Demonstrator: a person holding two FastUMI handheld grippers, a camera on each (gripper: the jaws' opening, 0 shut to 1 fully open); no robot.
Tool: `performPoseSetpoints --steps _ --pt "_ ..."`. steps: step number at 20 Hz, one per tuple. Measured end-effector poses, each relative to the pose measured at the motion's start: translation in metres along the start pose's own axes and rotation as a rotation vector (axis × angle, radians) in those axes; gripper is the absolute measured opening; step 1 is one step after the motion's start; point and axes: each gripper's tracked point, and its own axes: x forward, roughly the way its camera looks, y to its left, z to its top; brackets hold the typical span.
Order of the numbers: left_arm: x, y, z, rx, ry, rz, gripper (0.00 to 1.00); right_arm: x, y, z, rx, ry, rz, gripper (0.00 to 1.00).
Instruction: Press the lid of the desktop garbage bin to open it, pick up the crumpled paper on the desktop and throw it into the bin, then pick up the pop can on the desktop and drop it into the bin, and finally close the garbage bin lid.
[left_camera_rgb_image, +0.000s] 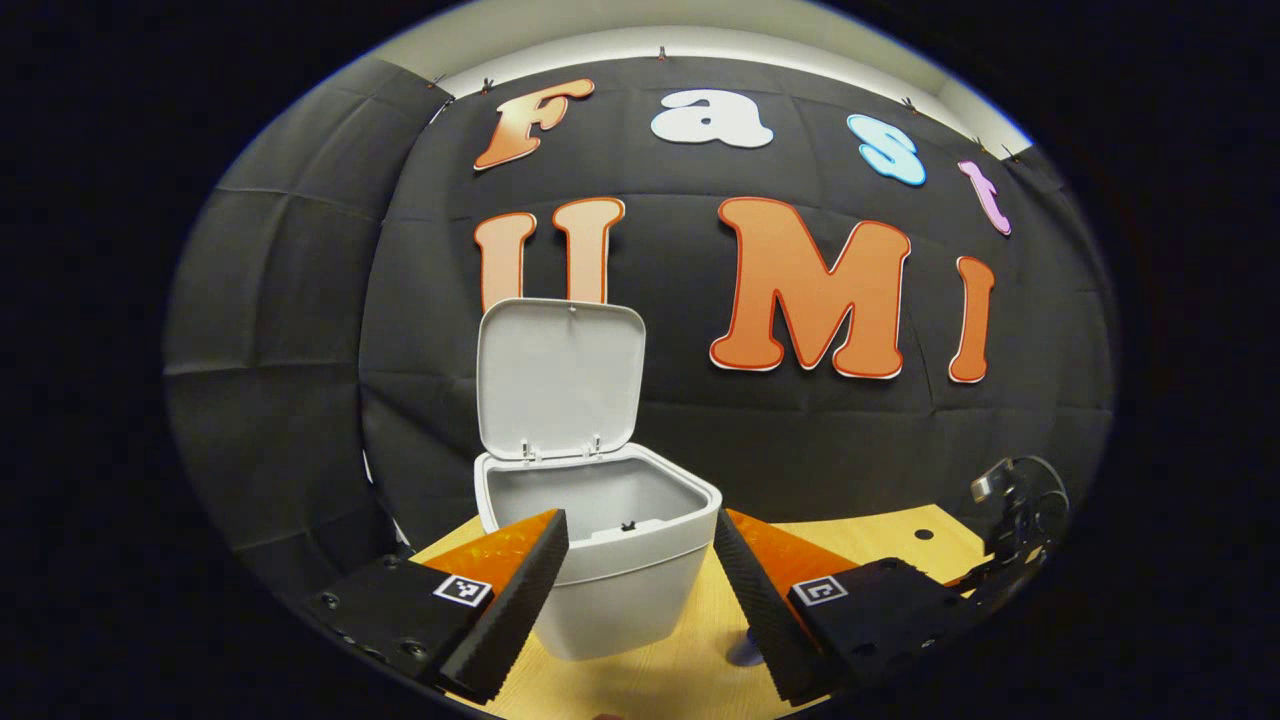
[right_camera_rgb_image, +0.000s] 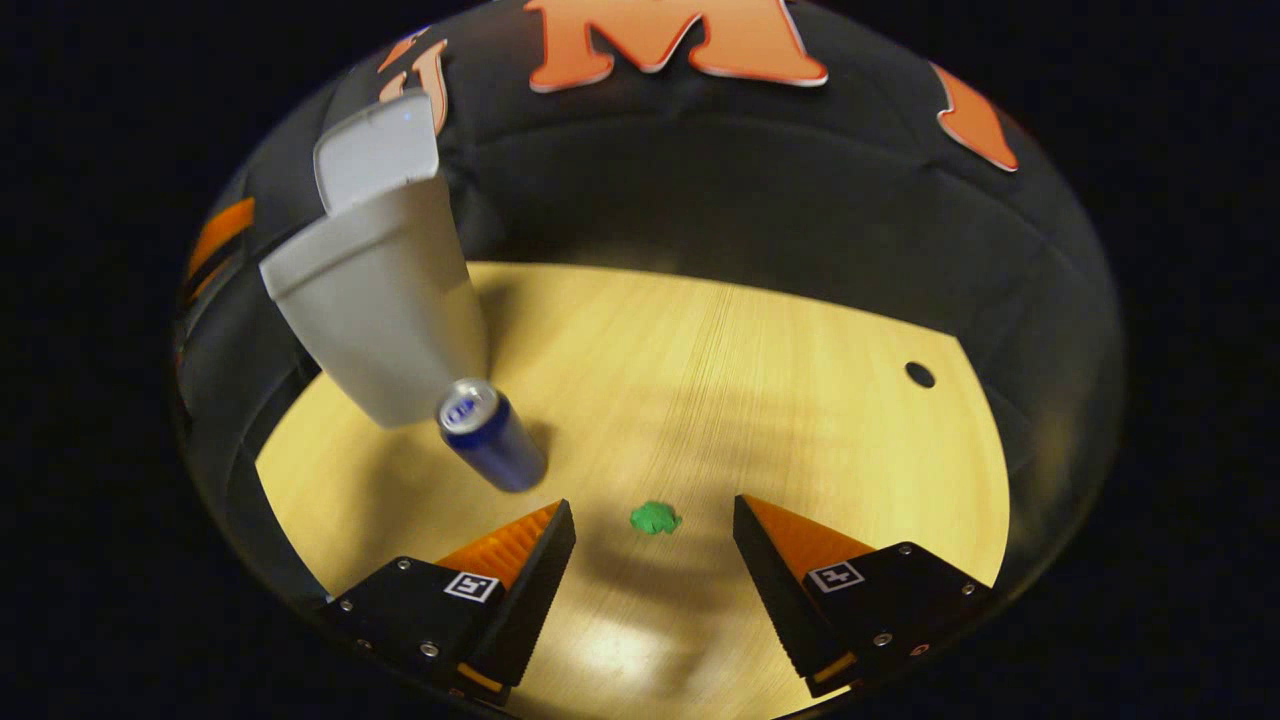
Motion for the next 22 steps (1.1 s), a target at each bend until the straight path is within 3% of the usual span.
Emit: performPoseSetpoints --steps 3,8,10,14,18,19,20,22 --pt "0.005 0.012 -0.014 0.009 0.037 0.004 0.93 0.031 -0.001 -0.019 -0.030 0.115 0.031 0.96" --pt "0.012 0.031 -0.026 0.008 0.068 0.025 0.93 0.052 -0.008 -0.023 -0.058 0.176 -0.010 0.95" --pt "0.014 0.037 -0.029 0.009 0.074 0.032 0.93 0.055 -0.009 -0.026 -0.072 0.202 -0.014 0.85" --pt "0.016 0.043 -0.029 0.021 0.077 0.040 0.93 0.059 -0.003 -0.030 -0.075 0.228 -0.001 0.76" --pt "0.017 0.045 -0.032 0.024 0.089 0.042 0.93 0.066 -0.005 -0.026 -0.072 0.222 -0.025 0.61" --pt "0.016 0.046 -0.033 0.024 0.089 0.041 0.93 0.066 -0.007 -0.026 -0.063 0.225 -0.029 0.51" --pt "0.014 0.046 -0.031 0.027 0.089 0.041 0.93 0.068 -0.007 -0.025 -0.050 0.225 -0.027 0.35" --pt "0.013 0.047 -0.030 0.034 0.087 0.044 0.93 0.067 -0.010 -0.024 -0.044 0.217 -0.038 0.24"
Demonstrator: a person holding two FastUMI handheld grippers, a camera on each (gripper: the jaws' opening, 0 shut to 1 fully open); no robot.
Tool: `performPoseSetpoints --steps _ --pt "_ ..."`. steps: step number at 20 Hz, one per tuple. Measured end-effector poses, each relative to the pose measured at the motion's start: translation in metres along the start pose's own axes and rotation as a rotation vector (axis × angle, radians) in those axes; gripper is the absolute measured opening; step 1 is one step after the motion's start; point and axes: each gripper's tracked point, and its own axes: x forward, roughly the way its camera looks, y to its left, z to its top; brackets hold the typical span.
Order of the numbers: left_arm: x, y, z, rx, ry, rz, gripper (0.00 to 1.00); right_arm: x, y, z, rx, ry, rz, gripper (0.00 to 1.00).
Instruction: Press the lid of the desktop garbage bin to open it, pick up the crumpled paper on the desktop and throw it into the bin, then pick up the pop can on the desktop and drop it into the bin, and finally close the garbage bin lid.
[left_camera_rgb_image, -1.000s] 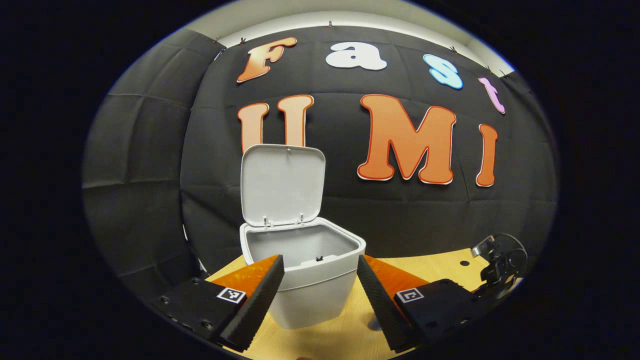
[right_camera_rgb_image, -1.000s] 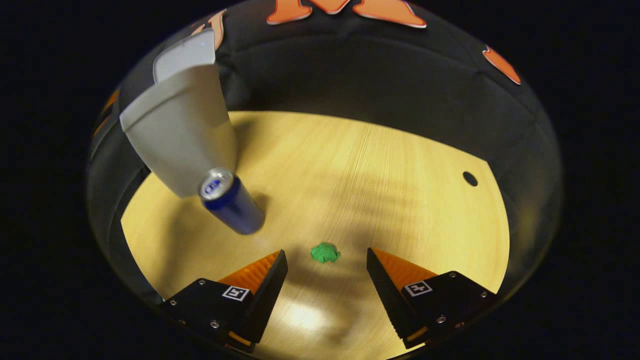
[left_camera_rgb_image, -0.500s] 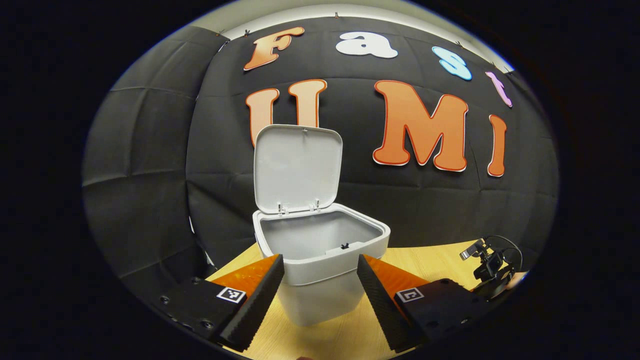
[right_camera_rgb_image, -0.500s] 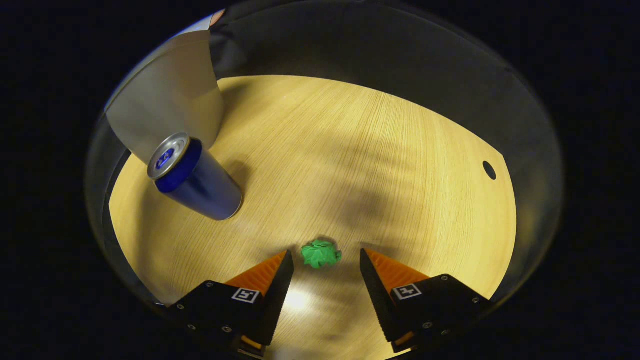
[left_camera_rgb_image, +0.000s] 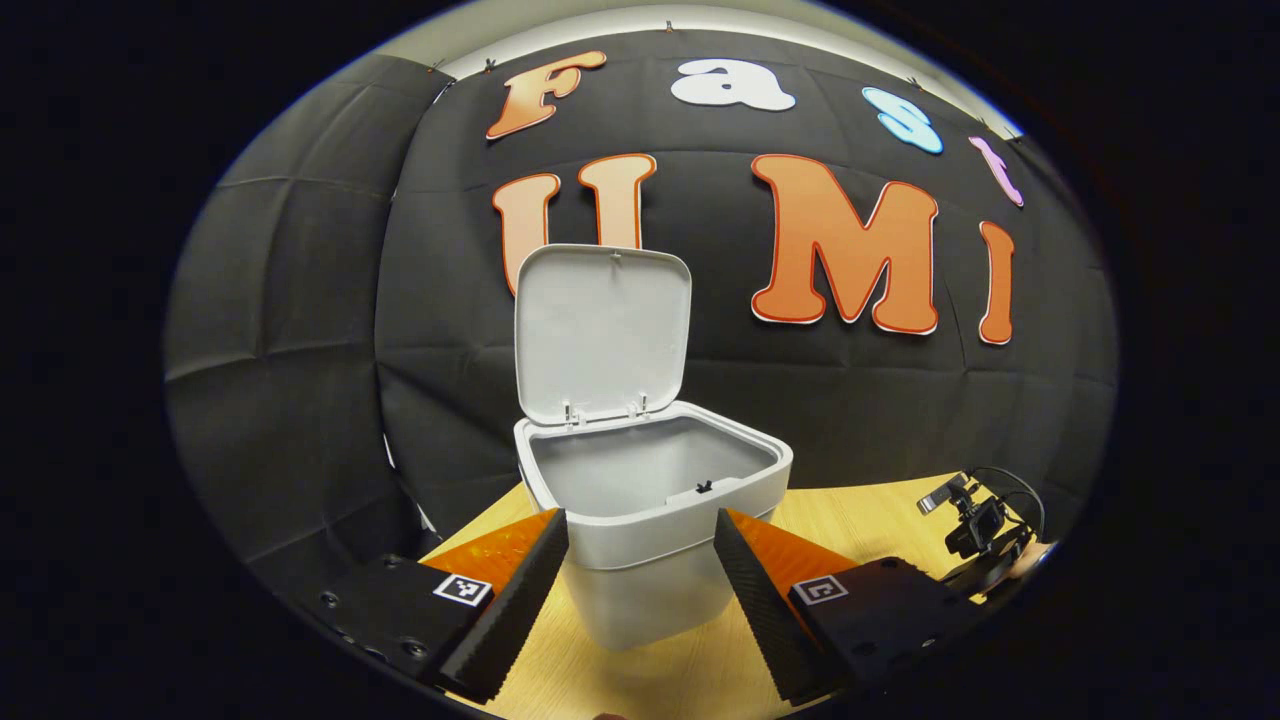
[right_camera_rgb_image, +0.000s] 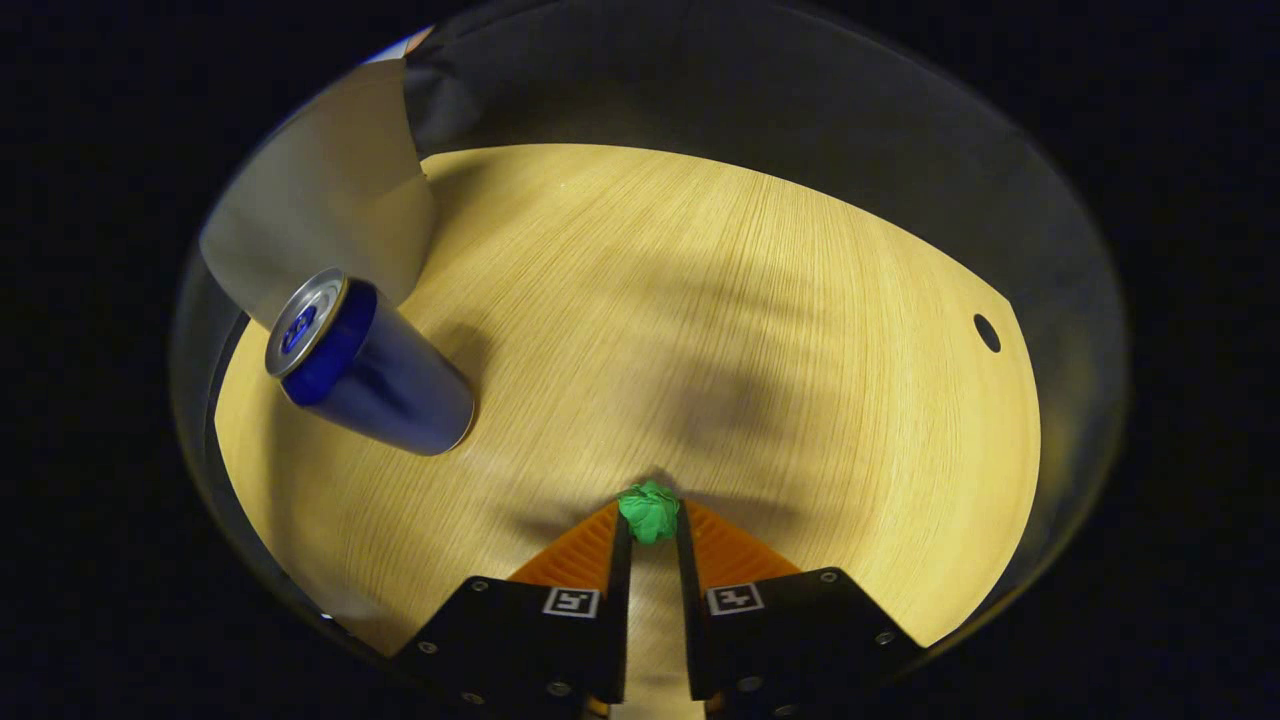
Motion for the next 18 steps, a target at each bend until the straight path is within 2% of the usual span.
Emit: performPoseSetpoints --steps 2,5,7,10,14,15,18 --pt "-0.003 0.001 0.004 0.010 -0.008 -0.001 0.93 -0.012 -0.003 0.010 0.024 -0.044 -0.010 0.17" --pt "-0.011 0.003 0.011 0.021 -0.024 0.000 0.93 -0.054 0.007 0.046 0.127 -0.166 0.054 0.14" --pt "-0.017 0.006 0.014 0.016 -0.035 0.002 0.93 -0.099 0.012 0.089 0.148 -0.310 0.080 0.13" --pt "-0.027 0.011 0.019 -0.006 -0.041 0.010 0.93 -0.179 0.048 0.168 0.163 -0.549 0.210 0.12" --pt "-0.042 0.030 0.022 -0.007 -0.048 0.040 0.93 -0.242 0.103 0.229 0.084 -0.680 0.316 0.12" --pt "-0.044 0.036 0.022 -0.007 -0.048 0.050 0.93 -0.246 0.116 0.236 0.062 -0.714 0.344 0.12" --pt "-0.050 0.053 0.016 -0.031 -0.031 0.073 0.93 -0.257 0.163 0.278 -0.036 -0.739 0.338 0.11"
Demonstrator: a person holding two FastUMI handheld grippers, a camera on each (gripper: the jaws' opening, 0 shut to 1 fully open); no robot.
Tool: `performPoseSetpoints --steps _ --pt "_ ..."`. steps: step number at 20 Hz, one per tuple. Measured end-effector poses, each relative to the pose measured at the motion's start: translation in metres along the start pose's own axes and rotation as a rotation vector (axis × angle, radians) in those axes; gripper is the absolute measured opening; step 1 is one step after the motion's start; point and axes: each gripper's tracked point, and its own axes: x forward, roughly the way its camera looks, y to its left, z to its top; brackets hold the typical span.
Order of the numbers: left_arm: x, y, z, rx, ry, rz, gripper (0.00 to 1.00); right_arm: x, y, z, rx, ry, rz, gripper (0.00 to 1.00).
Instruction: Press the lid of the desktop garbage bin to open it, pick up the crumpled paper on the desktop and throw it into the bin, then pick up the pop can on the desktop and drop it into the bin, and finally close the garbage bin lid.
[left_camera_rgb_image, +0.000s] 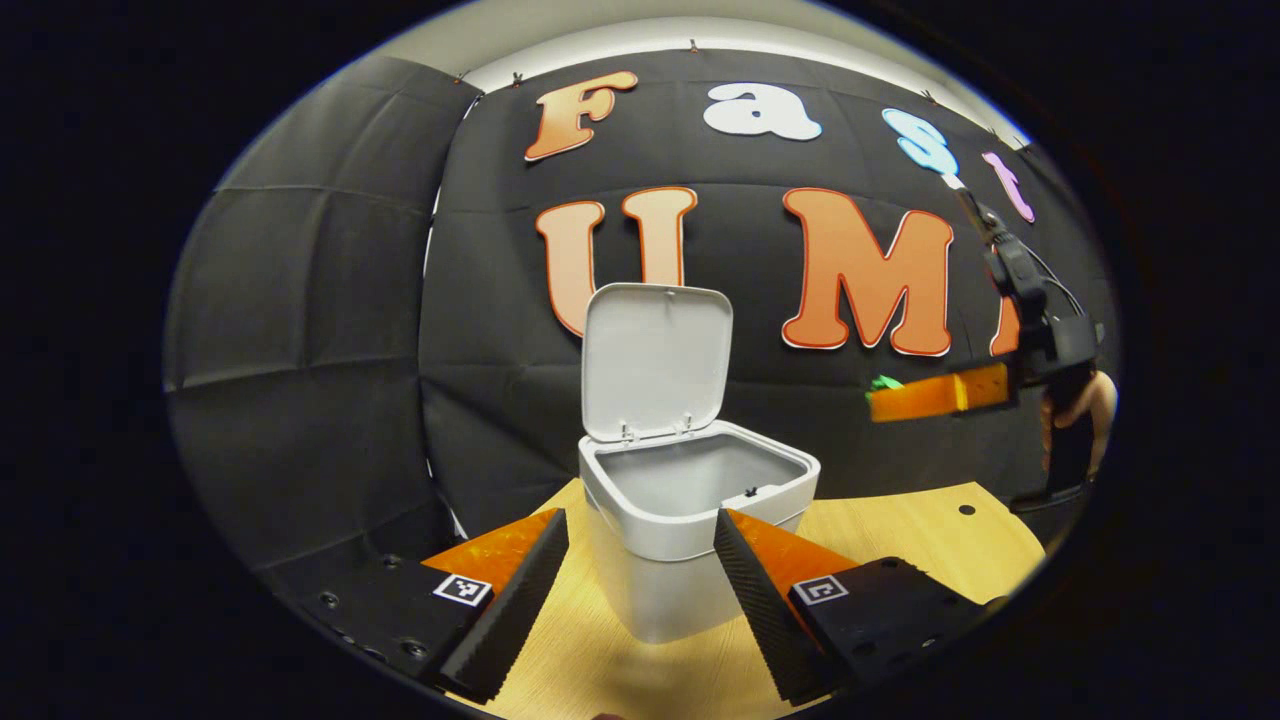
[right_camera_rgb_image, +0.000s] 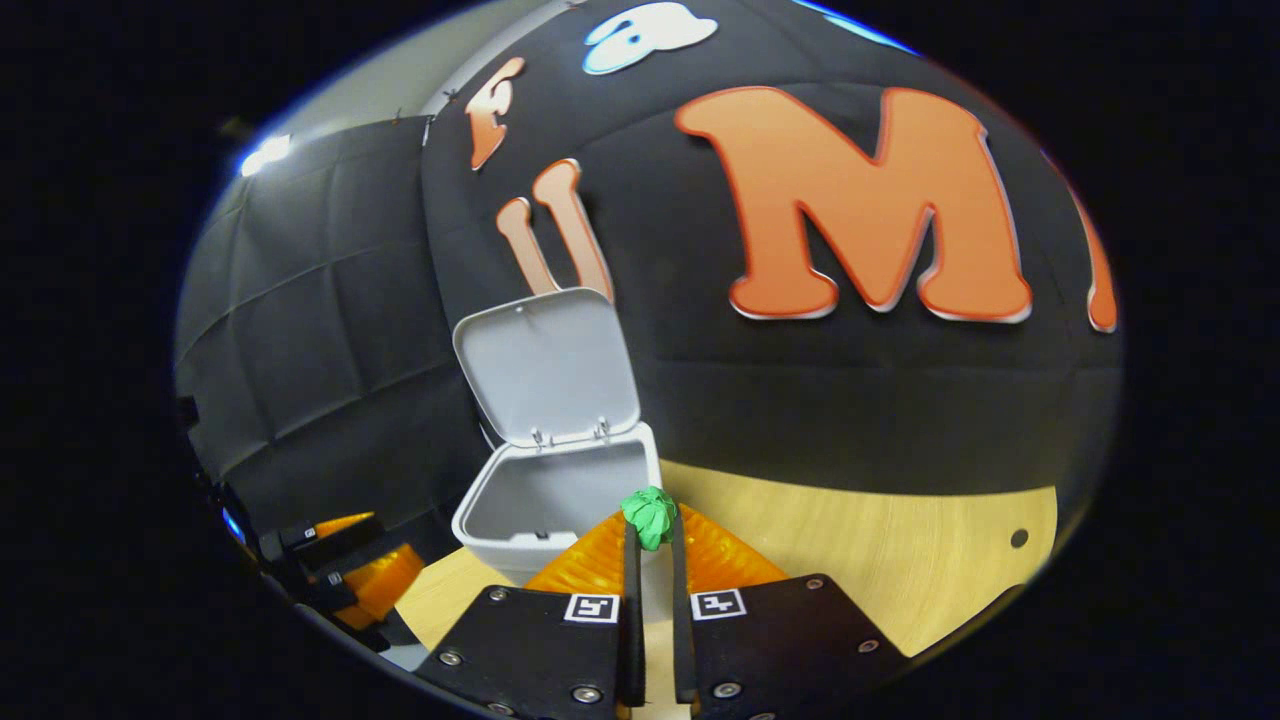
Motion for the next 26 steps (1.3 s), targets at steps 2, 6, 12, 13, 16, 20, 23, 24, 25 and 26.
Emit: performPoseSetpoints --steps 2,6,12,13,16,20,23,24,25,26 --pt "-0.003 0.014 -0.002 -0.017 0.005 0.018 0.93 0.037 0.027 -0.001 -0.070 0.039 0.014 0.12" --pt "-0.006 0.038 -0.009 -0.032 0.022 0.054 0.93 0.085 0.041 -0.034 -0.137 0.191 0.023 0.12" --pt "-0.001 0.045 -0.016 -0.024 0.039 0.058 0.93 0.091 0.028 -0.046 -0.055 0.231 0.009 0.33" --pt "-0.002 0.043 -0.015 -0.022 0.038 0.053 0.93 0.091 0.026 -0.041 -0.037 0.222 0.010 0.34" --pt "0.000 0.034 -0.010 -0.012 0.031 0.035 0.93 0.088 0.026 -0.037 0.016 0.219 0.017 0.60" --pt "-0.001 0.016 -0.012 -0.001 0.021 -0.002 0.93 0.055 0.014 -0.026 0.020 0.156 0.015 0.77" --pt "0.000 -0.021 -0.034 -0.007 0.038 -0.085 0.94 0.003 -0.017 -0.013 0.070 0.055 -0.007 0.77" --pt "0.003 -0.039 -0.042 -0.004 0.040 -0.125 0.95 -0.019 -0.034 -0.011 0.081 0.019 -0.035 0.77" --pt "0.006 -0.057 -0.051 0.006 0.038 -0.162 0.95 -0.045 -0.057 -0.013 0.082 -0.019 -0.078 0.78" --pt "0.007 -0.078 -0.060 0.021 0.042 -0.201 0.95 -0.067 -0.080 -0.016 0.077 -0.044 -0.134 0.78"
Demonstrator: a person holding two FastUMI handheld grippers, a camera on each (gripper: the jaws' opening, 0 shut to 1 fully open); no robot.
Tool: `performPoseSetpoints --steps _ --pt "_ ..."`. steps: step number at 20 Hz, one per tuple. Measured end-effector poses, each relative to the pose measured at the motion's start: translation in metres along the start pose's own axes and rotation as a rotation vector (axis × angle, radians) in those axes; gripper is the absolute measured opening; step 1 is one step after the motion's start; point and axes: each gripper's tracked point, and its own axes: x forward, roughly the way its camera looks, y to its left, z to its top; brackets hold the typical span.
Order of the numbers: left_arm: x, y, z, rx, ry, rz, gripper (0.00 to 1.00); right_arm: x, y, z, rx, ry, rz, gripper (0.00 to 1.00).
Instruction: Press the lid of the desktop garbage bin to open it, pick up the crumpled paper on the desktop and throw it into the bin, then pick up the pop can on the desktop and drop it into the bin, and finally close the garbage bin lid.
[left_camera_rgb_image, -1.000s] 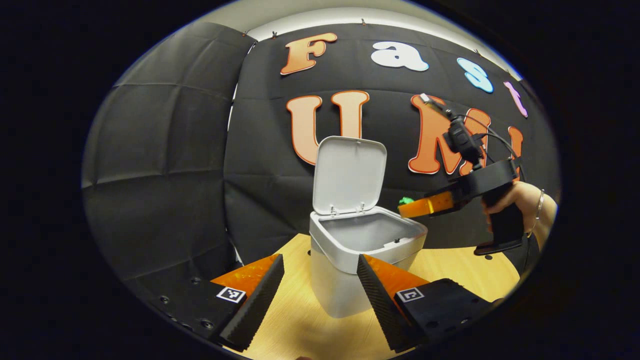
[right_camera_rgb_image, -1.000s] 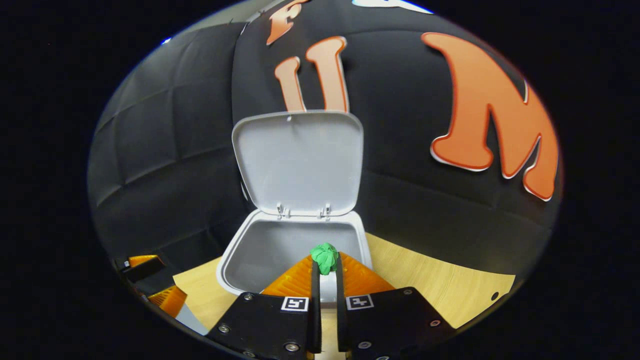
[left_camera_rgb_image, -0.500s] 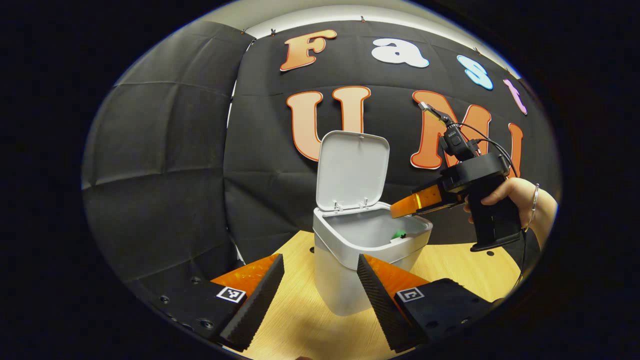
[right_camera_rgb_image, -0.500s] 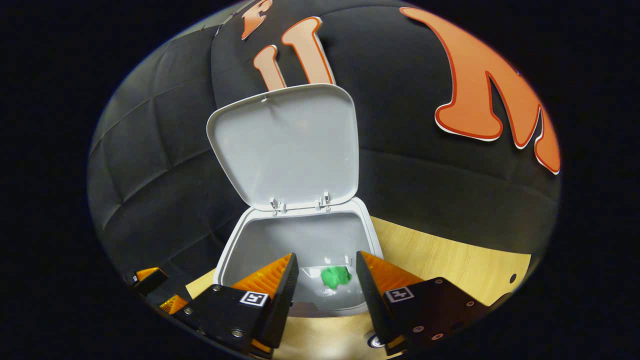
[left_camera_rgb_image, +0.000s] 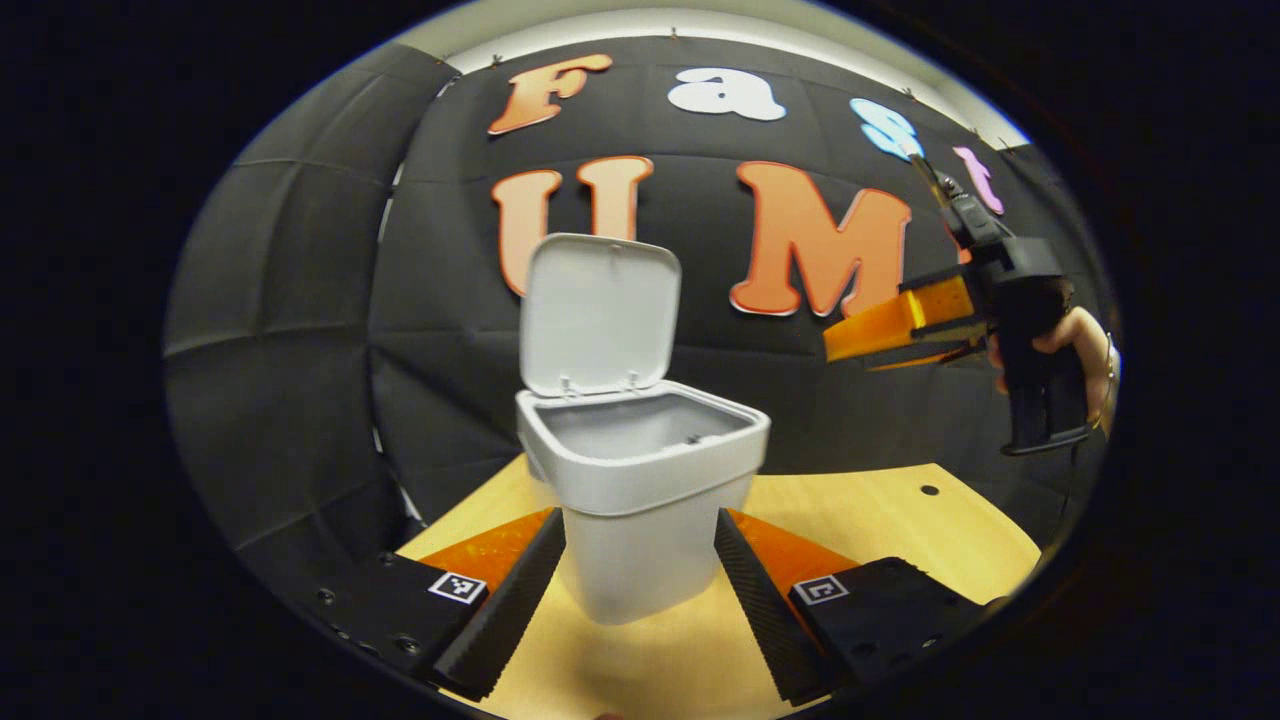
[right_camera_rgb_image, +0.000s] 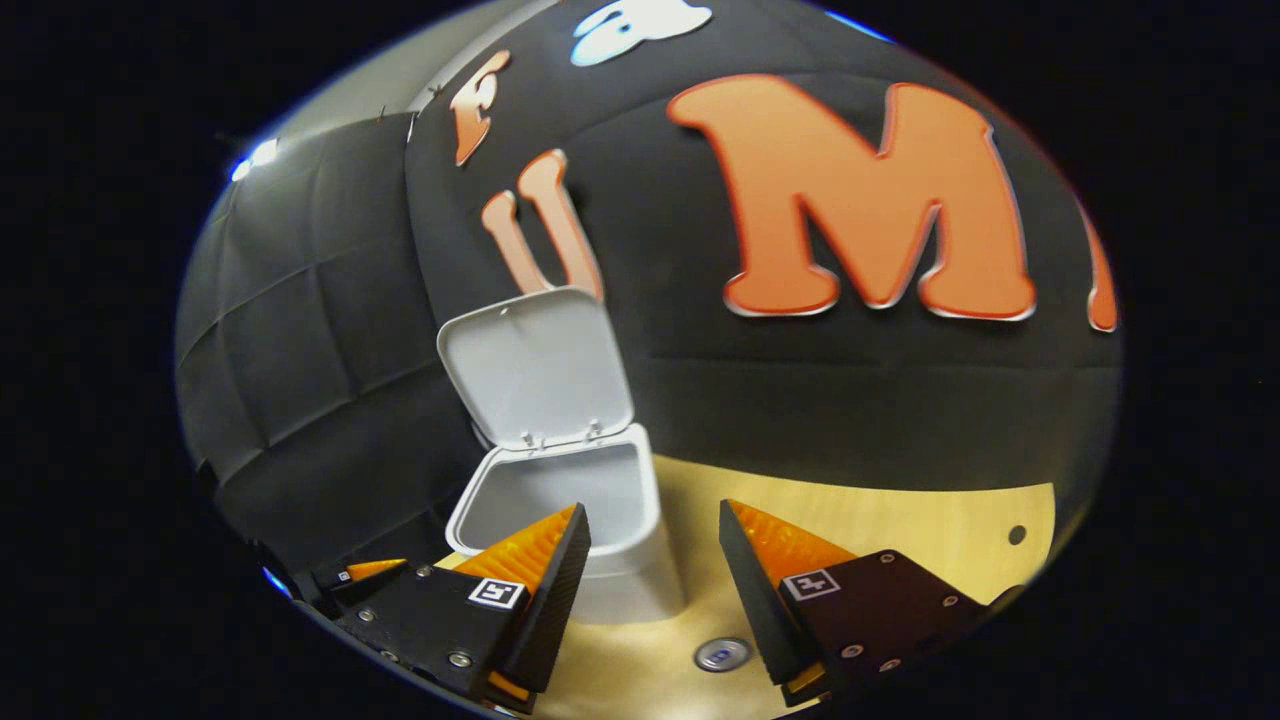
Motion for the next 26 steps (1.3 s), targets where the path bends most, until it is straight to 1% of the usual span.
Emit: performPoseSetpoints --steps 2,3,4,5,6,7,11,14,16,18,20,22,26 --pt "0.012 -0.041 -0.025 0.021 0.020 -0.076 0.95 -0.035 -0.049 -0.009 -0.009 -0.028 -0.105 0.81" --pt "0.019 -0.063 -0.039 0.018 0.035 -0.128 0.95 -0.054 -0.070 -0.015 0.003 -0.032 -0.147 0.84" --pt "0.026 -0.085 -0.056 0.005 0.062 -0.166 0.95 -0.071 -0.087 -0.020 0.024 -0.036 -0.172 0.86" --pt "0.033 -0.102 -0.076 -0.002 0.096 -0.191 0.95 -0.087 -0.101 -0.025 0.053 -0.038 -0.196 0.99" --pt "0.037 -0.115 -0.093 0.001 0.142 -0.195 0.95 -0.100 -0.113 -0.031 0.082 -0.042 -0.217 0.91" --pt "0.045 -0.124 -0.110 0.008 0.174 -0.193 0.95 -0.111 -0.126 -0.037 0.105 -0.049 -0.244 0.95" --pt "0.067 -0.144 -0.153 0.027 0.262 -0.198 0.96 -0.155 -0.184 -0.068 0.172 -0.040 -0.383 0.95" --pt "0.083 -0.153 -0.179 0.053 0.332 -0.194 0.98 -0.181 -0.216 -0.082 0.191 -0.041 -0.469 0.94" --pt "0.096 -0.160 -0.190 0.058 0.352 -0.193 0.99 -0.196 -0.227 -0.089 0.192 -0.038 -0.505 0.94" --pt "0.106 -0.166 -0.199 0.062 0.364 -0.193 0.98 -0.205 -0.233 -0.093 0.195 -0.034 -0.524 0.95" --pt "0.112 -0.171 -0.201 0.074 0.374 -0.196 0.97 -0.212 -0.240 -0.096 0.199 -0.030 -0.539 0.95" --pt "0.121 -0.172 -0.209 0.088 0.379 -0.183 0.98 -0.217 -0.244 -0.099 0.200 -0.022 -0.553 0.95" --pt "0.126 -0.175 -0.214 0.072 0.388 -0.176 0.97 -0.219 -0.247 -0.104 0.190 -0.003 -0.566 0.95"
